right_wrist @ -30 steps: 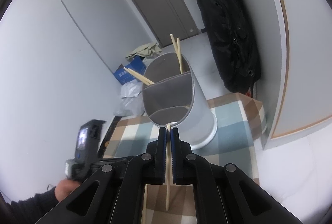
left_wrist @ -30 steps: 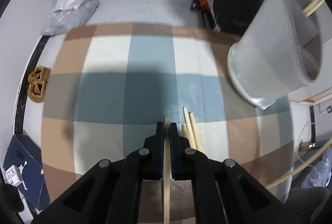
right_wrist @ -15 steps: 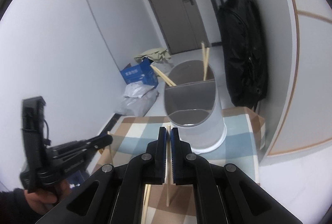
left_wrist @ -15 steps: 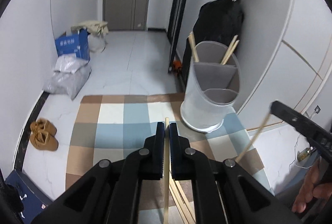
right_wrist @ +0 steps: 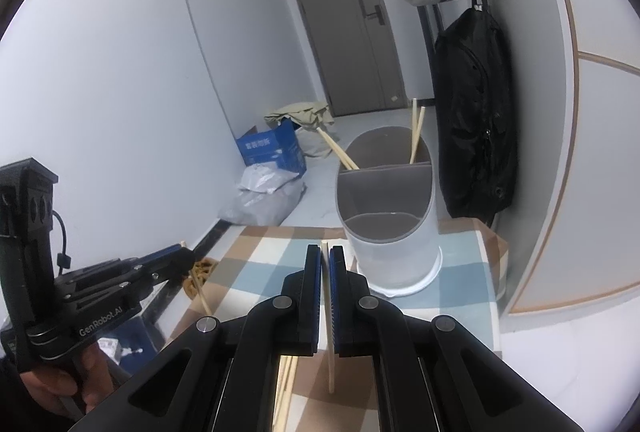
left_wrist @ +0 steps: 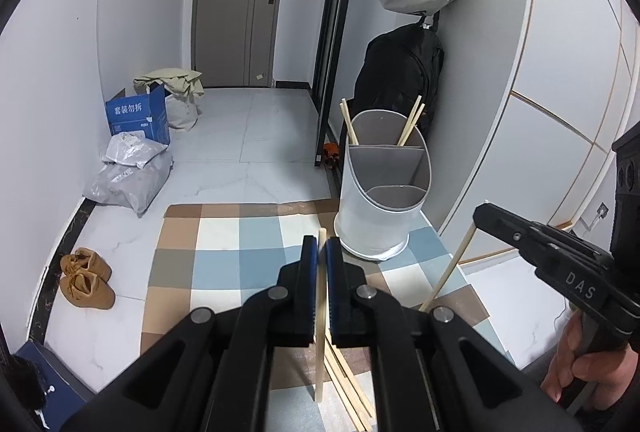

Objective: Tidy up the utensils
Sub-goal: 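Carry both held sticks upright above the white holder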

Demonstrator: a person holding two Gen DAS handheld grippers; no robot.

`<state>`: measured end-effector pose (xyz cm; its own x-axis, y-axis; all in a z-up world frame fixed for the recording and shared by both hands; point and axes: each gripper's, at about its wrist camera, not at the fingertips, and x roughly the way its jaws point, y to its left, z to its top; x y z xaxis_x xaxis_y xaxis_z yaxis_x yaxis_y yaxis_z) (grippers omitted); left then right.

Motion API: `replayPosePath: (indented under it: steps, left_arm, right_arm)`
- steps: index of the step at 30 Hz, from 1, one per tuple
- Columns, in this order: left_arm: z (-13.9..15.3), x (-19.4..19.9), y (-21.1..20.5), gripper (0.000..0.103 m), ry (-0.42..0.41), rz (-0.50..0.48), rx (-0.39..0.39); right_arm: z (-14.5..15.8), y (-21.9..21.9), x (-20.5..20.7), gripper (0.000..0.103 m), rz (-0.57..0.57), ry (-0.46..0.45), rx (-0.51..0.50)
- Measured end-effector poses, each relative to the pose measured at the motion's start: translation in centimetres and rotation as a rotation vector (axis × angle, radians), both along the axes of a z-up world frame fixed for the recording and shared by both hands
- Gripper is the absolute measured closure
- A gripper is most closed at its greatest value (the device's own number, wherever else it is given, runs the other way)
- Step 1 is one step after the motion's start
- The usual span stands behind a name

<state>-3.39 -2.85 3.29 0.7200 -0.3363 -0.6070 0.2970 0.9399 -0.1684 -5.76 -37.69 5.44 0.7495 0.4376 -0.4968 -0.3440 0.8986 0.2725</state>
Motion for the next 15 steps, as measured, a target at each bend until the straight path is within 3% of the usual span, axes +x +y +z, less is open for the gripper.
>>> replayPosePath:
  steps: [15]
  left_arm:
    - [1.3,0.2,-0.8,0.103,0.003,-0.046,0.015]
  right_arm:
    - [0.7,0.4,0.2,0.100,0.004,-0.020,0.000]
